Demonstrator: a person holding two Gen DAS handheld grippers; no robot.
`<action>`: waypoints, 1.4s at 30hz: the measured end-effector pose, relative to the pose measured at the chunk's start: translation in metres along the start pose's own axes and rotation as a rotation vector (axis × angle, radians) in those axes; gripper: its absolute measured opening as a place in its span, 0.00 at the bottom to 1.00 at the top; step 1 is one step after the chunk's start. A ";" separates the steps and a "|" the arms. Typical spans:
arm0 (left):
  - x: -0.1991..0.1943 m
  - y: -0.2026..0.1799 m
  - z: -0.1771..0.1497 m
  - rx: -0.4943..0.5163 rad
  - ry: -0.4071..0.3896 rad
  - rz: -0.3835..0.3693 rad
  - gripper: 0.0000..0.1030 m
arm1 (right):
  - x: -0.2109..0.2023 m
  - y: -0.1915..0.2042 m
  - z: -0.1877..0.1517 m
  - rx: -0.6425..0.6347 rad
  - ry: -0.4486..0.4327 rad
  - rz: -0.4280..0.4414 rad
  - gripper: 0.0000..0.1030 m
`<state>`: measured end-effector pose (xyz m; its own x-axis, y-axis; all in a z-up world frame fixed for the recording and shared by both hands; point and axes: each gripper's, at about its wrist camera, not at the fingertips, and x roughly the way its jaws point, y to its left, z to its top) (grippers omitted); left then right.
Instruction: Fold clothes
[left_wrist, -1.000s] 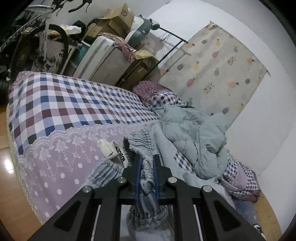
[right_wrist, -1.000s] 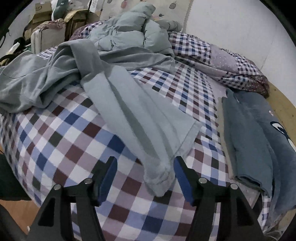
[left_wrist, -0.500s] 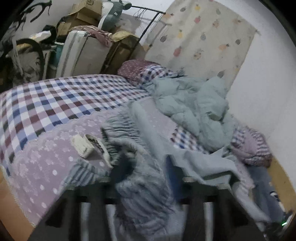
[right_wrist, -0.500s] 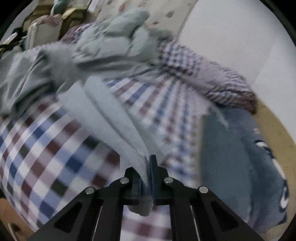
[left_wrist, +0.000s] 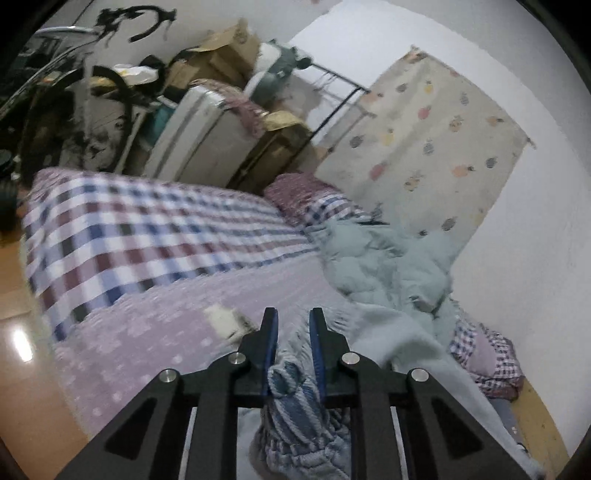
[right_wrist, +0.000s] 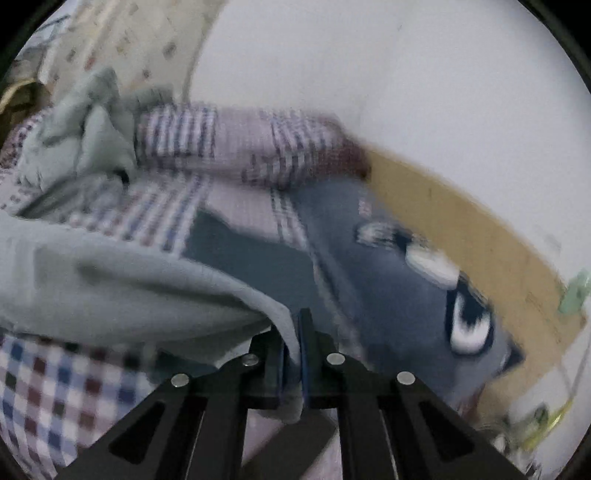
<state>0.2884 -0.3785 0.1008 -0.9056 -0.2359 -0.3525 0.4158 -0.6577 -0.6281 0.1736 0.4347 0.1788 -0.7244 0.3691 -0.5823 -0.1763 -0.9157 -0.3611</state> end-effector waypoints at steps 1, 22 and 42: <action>-0.002 0.006 -0.003 -0.013 0.014 0.012 0.17 | 0.007 0.000 -0.010 0.011 0.040 0.015 0.07; -0.083 -0.014 -0.041 -0.056 0.086 -0.185 0.86 | -0.169 0.220 -0.001 -0.356 -0.137 0.648 0.70; -0.047 -0.063 -0.113 0.047 0.290 -0.326 0.86 | -0.124 0.515 0.079 -0.664 0.027 1.147 0.70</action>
<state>0.3148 -0.2452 0.0783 -0.9250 0.1956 -0.3258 0.1020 -0.6979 -0.7089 0.1201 -0.0954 0.1228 -0.2283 -0.5467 -0.8056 0.8858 -0.4601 0.0612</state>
